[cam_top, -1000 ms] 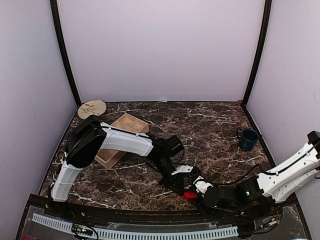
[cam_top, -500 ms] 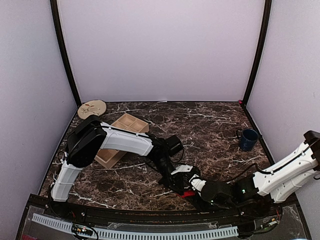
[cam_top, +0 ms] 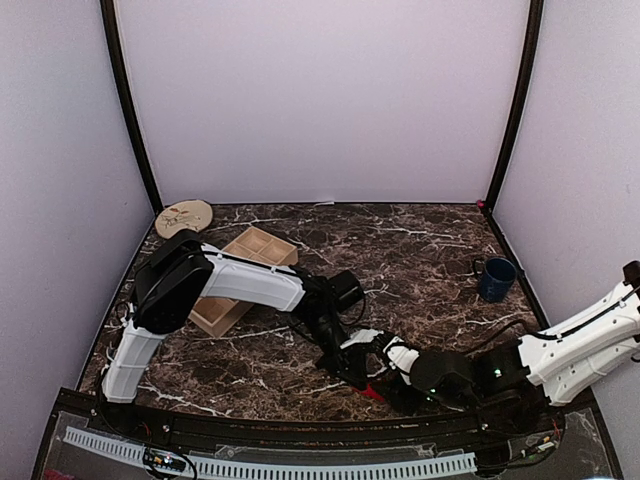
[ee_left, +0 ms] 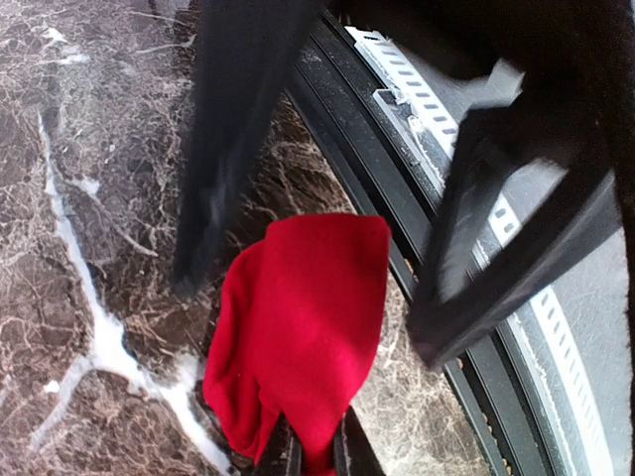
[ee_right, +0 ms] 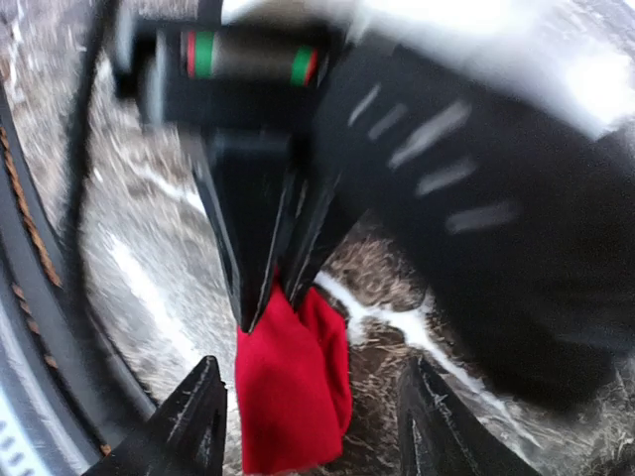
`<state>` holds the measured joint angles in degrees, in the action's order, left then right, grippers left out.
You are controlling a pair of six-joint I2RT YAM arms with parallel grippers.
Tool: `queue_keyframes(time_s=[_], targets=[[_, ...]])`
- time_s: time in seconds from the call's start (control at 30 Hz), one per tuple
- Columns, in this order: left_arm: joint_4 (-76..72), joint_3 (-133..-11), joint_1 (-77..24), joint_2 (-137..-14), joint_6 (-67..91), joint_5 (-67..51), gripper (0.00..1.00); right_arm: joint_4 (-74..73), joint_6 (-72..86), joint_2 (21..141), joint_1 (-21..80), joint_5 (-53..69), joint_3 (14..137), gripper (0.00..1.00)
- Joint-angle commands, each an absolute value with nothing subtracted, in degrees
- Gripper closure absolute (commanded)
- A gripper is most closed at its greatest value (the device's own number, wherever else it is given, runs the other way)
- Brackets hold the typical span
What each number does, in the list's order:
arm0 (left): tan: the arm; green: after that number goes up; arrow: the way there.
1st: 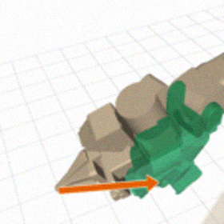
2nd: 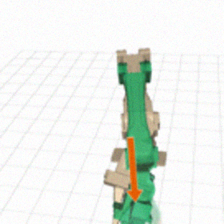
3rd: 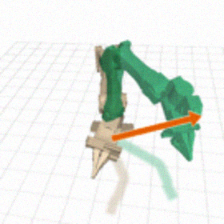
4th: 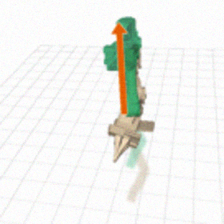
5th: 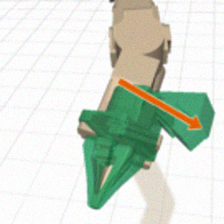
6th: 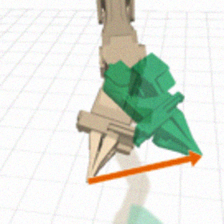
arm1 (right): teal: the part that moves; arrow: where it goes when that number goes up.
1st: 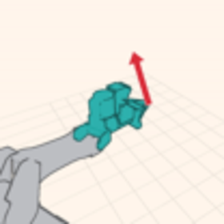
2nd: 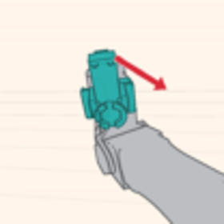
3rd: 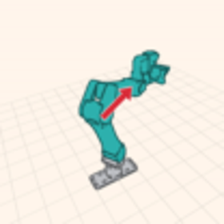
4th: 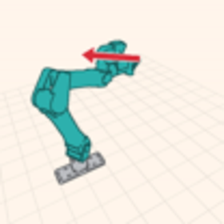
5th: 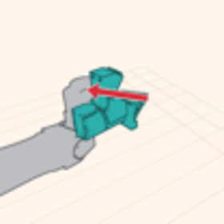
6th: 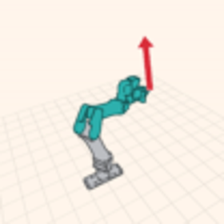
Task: Roll the socks
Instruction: Pick up the sock from the center of the board.
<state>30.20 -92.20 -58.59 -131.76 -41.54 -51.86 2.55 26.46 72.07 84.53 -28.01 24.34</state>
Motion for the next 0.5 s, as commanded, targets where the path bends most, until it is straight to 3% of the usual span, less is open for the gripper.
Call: queue_keyframes(time_s=[0.0,0.23,0.47], targets=[[35.74,-88.09,-57.06,-132.39,-41.35,-45.15,1.00,-5.42,29.86,64.74,84.02,-32.04,27.56,0.44],[35.32,-85.98,-53.56,-127.90,-38.19,-44.58,1.00,-13.05,35.83,53.03,84.20,-34.24,25.39,0.43],[33.52,-85.38,-50.24,-122.72,-34.30,-44.06,1.00,-16.41,38.77,49.56,84.20,-38.54,26.21,0.43]])
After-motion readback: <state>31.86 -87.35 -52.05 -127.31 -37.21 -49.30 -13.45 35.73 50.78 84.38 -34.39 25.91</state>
